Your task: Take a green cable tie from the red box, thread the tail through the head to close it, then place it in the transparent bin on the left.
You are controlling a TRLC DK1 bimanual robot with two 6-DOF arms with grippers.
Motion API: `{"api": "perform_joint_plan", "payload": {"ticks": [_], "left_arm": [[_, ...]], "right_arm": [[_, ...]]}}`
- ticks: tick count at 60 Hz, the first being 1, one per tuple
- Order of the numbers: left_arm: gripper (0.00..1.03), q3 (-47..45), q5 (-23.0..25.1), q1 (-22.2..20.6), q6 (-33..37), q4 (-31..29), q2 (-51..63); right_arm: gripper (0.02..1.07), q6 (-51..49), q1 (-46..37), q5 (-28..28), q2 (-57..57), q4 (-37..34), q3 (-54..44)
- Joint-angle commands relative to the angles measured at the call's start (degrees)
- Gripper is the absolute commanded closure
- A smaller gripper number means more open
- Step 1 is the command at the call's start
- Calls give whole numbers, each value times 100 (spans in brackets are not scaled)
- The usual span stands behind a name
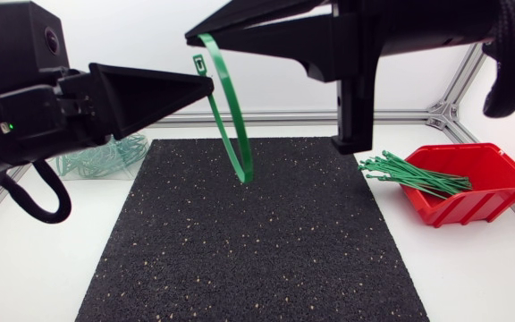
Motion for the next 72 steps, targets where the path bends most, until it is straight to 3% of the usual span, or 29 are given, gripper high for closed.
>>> {"api": "perform_joint_plan", "payload": {"ticks": [1, 72], "left_arm": [[100, -118, 97, 104, -222, 147, -67], [100, -109, 237, 34, -284, 367, 48]], "right_arm": [[101, 292, -36, 55, 86, 132, -141], [101, 363, 35, 231, -81, 448, -290]]}}
